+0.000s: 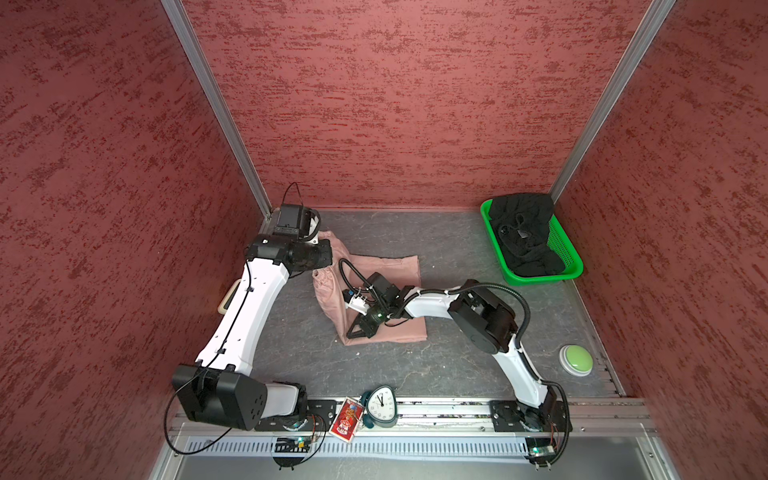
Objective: Fold and stack the shorts
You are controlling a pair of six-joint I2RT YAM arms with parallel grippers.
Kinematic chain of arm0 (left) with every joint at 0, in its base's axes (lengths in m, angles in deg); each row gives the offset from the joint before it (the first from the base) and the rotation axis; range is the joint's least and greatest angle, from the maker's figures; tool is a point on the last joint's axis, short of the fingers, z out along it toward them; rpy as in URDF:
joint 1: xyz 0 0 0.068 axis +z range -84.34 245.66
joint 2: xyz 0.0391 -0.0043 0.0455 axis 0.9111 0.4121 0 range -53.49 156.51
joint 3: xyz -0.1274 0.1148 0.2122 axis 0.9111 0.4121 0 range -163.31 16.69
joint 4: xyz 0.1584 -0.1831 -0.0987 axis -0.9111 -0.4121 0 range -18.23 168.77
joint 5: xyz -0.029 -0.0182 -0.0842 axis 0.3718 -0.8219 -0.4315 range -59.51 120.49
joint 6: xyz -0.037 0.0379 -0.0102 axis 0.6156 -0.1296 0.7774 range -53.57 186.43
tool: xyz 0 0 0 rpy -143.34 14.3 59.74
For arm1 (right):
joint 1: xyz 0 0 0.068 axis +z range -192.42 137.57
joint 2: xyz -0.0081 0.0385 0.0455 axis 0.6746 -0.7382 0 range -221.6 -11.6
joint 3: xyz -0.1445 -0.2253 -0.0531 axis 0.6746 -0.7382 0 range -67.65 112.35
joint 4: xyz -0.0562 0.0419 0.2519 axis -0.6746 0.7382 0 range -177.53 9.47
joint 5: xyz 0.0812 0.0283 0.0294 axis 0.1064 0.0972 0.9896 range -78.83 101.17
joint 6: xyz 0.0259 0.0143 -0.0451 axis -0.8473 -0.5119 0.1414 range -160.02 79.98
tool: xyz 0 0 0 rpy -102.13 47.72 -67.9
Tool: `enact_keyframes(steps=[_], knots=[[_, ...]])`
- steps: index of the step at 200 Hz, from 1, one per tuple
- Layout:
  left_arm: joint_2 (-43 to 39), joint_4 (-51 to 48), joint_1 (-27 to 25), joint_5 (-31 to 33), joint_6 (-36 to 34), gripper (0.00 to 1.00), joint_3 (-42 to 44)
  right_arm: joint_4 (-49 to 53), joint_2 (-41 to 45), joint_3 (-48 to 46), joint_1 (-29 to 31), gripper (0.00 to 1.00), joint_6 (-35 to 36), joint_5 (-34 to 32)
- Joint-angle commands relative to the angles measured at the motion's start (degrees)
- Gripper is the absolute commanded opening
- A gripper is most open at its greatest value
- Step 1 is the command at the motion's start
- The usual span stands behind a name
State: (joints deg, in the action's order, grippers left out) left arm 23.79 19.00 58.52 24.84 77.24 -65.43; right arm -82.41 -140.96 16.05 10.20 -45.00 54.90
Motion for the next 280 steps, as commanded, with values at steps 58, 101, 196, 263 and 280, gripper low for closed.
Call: enact_keyframes(steps=[58,101,196,263,280], knots=[[5.3,-6.2,-5.5,3.0,-1.5,0.00,-8.6,-12.8,27.8,-25.0,-14.3,0.42,-19.3,-21.0],[9.7,-8.3,-10.7,3.4,0.7,0.00,-10.8,-1.2,33.2,-31.2,-19.9,0.44,-15.9,-30.8],[18.8,-3.7,-22.0,-0.7,7.6,0.00,-13.0,-2.6,28.9,-33.7,-21.3,0.27,-18.8,-34.8],[24.2,0.8,-27.2,-5.2,11.1,0.03,-14.9,-7.9,25.6,-35.6,-21.3,0.26,-22.0,-33.2],[25.9,2.0,-28.6,-6.4,11.5,0.04,-16.1,-9.3,24.7,-35.8,-21.4,0.26,-22.9,-32.7]])
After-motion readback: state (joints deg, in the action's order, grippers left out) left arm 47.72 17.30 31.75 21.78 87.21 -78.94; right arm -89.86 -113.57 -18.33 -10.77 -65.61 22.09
